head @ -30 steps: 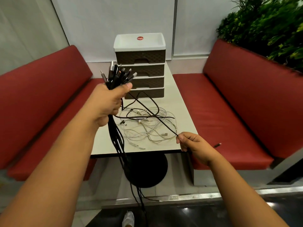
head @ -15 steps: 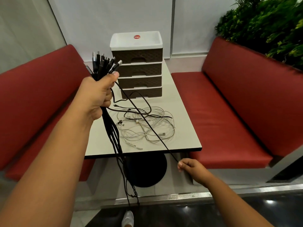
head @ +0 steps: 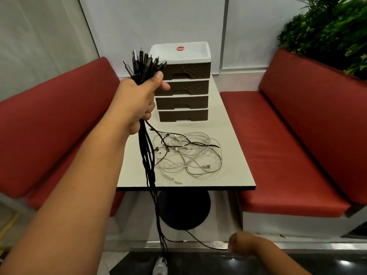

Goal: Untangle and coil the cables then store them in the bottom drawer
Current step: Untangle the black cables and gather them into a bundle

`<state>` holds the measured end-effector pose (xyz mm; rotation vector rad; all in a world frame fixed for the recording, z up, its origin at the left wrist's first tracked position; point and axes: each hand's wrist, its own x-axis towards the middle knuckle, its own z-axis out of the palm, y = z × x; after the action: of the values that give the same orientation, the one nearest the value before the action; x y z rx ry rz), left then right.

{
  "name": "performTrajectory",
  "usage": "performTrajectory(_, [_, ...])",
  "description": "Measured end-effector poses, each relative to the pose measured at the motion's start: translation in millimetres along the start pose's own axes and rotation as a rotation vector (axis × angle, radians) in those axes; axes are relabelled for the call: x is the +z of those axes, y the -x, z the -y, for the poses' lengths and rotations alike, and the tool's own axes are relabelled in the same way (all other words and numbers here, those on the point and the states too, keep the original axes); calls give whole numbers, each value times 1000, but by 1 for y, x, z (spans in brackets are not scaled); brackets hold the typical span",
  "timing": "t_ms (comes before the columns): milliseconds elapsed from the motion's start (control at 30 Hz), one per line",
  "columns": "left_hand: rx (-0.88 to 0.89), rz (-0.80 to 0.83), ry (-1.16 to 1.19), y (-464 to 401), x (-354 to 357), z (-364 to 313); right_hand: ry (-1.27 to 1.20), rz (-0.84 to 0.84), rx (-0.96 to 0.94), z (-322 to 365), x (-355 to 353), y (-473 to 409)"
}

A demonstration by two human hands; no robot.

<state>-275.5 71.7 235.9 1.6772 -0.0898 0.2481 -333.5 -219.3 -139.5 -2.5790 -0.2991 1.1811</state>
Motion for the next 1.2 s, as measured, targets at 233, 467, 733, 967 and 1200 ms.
performTrajectory(233, [-71, 116, 168, 8, 16, -20, -496, -635, -347, 107, -109, 54])
performTrajectory(467, [-174, 208, 365, 11, 51, -24, -834, -664, -934, 235, -171, 144])
performTrajectory(733, [-123, 92, 593, 4, 31, -26, -908, -615, -675, 214, -124, 87])
performTrajectory(967, [-50, 21, 630, -14, -11, -34, -784, -439, -410, 174, -59, 33])
performTrajectory(1200, [-119, 18, 626, -36, -32, -4, -246, -230, -331, 158, -66, 10])
